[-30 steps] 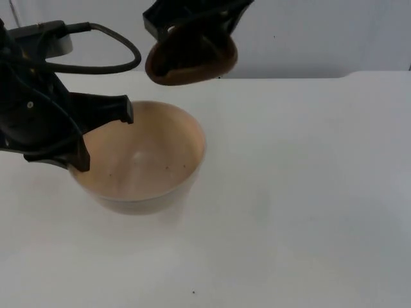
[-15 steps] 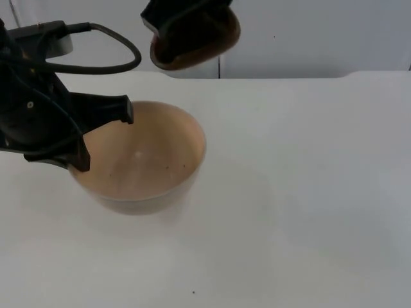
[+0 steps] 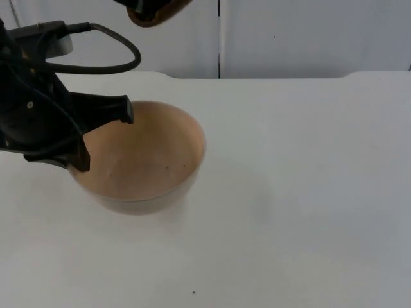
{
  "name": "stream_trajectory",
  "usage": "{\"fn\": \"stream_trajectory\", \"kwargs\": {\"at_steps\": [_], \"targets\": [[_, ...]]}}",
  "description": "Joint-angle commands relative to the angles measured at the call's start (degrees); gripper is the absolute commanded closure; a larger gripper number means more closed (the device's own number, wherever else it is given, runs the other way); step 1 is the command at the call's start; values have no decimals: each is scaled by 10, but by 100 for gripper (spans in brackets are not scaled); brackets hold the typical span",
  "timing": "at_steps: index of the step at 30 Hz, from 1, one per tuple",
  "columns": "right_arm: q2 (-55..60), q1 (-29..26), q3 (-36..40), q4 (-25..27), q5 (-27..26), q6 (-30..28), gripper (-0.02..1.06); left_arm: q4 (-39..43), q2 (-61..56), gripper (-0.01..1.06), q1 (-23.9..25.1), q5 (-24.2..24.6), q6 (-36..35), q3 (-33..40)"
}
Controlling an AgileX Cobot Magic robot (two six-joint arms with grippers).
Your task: Pick up the bowl with the left hand and pour the coffee beans from the cup into the bowl with the right hand.
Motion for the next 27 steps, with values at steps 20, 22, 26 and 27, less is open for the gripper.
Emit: {"fn": "stream_trajectory", "kwargs": {"at_steps": [20, 22, 26, 27], "targets": [[-4, 26, -1, -71, 1, -51, 105, -10, -3, 105, 0, -3, -5, -3], [-4, 26, 8, -87, 1, -51, 105, -10, -3, 105, 0, -3, -5, -3], [-4, 26, 45, -113, 1, -43, 105, -11, -3, 105, 0, -3, -5, -3], [-4, 26, 65, -119, 1, -34, 105, -11, -3, 105, 0, -3, -5, -3]]}}
